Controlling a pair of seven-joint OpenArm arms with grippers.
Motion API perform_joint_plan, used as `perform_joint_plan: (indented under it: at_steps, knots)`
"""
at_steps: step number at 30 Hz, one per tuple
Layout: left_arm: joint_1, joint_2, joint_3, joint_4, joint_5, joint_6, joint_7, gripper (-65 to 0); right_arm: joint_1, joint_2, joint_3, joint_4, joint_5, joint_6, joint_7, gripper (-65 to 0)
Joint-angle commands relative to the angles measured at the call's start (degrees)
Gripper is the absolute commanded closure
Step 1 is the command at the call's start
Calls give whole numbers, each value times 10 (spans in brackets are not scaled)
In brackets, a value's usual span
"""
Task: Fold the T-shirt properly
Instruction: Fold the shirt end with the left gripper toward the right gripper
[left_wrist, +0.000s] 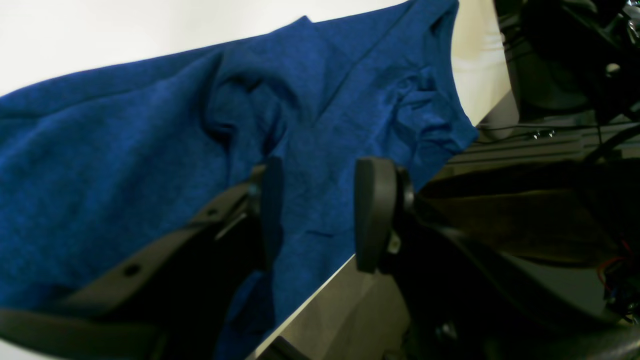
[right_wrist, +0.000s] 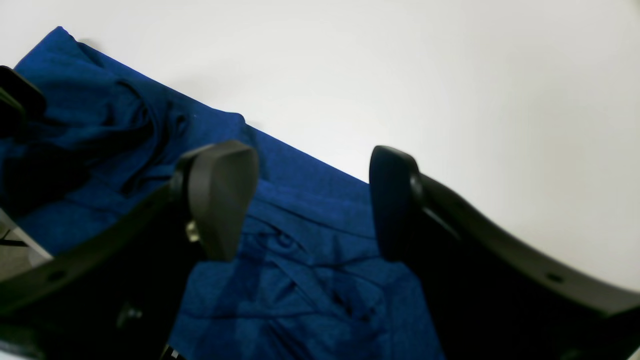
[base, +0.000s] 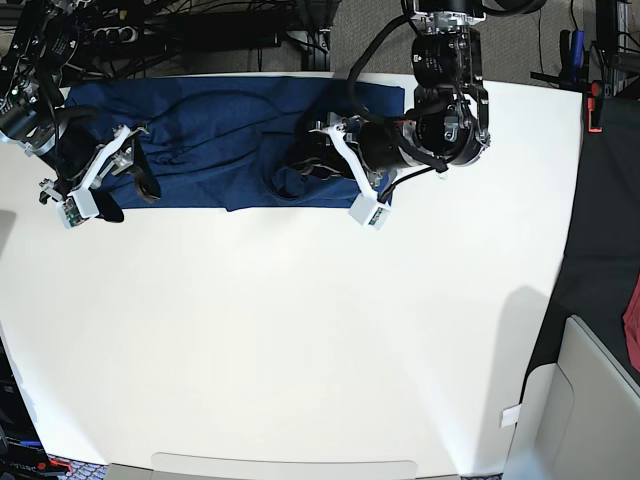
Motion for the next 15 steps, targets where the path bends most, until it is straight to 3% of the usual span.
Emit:
perform_joint_plan:
  at_steps: [1,4,8,11,15]
  knots:
    - [-9,2,-2,12,-14,-2,3,-238,5,7,4,9,11,3,15,-366]
    - [-9,1,-35,12,-14,-2,3,-238,2,9,4,9,11,3,15,-366]
    - [-6,-31,-71,10,-13,-2,2,-237,1,10,5,9,11,3,16,-366]
    - [0,-58,-71,8,-13,-2,-18,-237,1,10,5,9,11,3,16,-366]
    - [21,-65,-71,8,-13,-2,-21,-237,5,9,5,9,11,3,16,-366]
